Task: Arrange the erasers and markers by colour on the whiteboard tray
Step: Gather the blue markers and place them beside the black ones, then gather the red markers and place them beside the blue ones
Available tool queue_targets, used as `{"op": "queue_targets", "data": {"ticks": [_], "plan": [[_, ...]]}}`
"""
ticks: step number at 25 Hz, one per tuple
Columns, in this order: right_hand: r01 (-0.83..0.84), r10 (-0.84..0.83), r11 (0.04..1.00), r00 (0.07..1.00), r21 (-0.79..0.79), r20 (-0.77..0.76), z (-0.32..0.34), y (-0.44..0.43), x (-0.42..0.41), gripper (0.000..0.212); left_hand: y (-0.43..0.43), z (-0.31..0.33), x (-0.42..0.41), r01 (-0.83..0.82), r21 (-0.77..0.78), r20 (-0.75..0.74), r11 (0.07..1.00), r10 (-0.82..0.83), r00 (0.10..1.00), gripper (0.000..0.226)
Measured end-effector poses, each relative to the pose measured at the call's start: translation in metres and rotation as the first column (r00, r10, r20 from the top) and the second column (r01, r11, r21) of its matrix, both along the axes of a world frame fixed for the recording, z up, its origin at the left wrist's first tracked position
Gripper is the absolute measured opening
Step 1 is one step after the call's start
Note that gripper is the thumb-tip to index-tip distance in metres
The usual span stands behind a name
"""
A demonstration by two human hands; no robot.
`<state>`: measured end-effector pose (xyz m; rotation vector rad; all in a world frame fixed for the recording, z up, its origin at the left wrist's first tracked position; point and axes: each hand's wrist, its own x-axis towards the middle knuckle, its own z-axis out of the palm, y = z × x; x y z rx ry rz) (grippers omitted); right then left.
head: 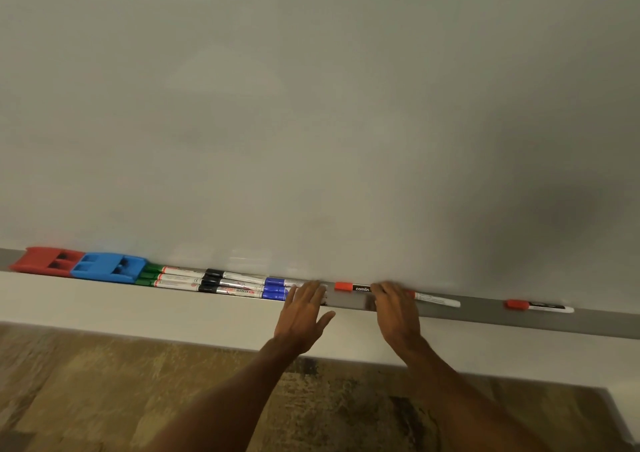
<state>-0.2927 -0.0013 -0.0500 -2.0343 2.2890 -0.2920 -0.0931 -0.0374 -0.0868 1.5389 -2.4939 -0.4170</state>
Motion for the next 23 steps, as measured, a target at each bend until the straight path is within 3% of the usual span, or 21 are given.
{"op": "queue_targets", "data": {"ticks": [6, 9, 11, 13, 15, 16, 19, 23], "plan": [[-0.084, 0.081, 0.994, 0.996, -0.070, -0.038, 0.006, 0.002, -0.008, 0.033, 0.011, -0.002, -0.024, -0.075, 0.056, -0.180, 0.996, 0.084, 0.980, 0.059], [-0.079, 0.080, 0.996, 0.997, -0.039, 0.023, 0.002, 0.001, -0.016, 0.028, 0.012, 0.006, -0.034, -0.140, 0.115, -0.346, 0.983, 0.172, 0.922, 0.050], [-0.035, 0.037, 0.999, 0.994, -0.019, 0.104, 0.000, -0.002, -0.020, 0.026, 0.014, 0.013, -0.048, -0.235, 0.232, -0.532, 0.944, 0.326, 0.782, 0.041], [-0.007, 0.010, 1.000, 0.986, -0.019, 0.167, 0.000, -0.006, -0.021, 0.023, 0.016, 0.022, -0.066, -0.342, 0.479, -0.664, 0.808, 0.589, 0.462, 0.031], [-0.008, 0.018, 0.999, 0.976, -0.046, 0.218, 0.003, -0.009, -0.022, 0.021, 0.015, 0.029, -0.084, -0.261, 0.717, -0.641, 0.646, 0.759, 0.115, 0.027], [-0.024, 0.037, 0.998, 0.969, -0.056, 0.246, 0.004, -0.010, -0.022, 0.021, 0.015, 0.031, -0.091, -0.182, 0.778, -0.611, 0.602, 0.792, 0.008, 0.027], [-0.105, 0.124, 0.991, 0.942, -0.077, 0.312, 0.005, -0.010, -0.026, 0.020, 0.016, 0.033, -0.106, 0.009, 0.817, -0.570, 0.576, 0.811, -0.131, 0.024], [-0.145, 0.156, 0.988, 0.927, -0.058, 0.340, 0.006, -0.007, -0.031, 0.020, 0.017, 0.030, -0.116, 0.102, 0.810, -0.553, 0.577, 0.810, -0.193, 0.027]]}}
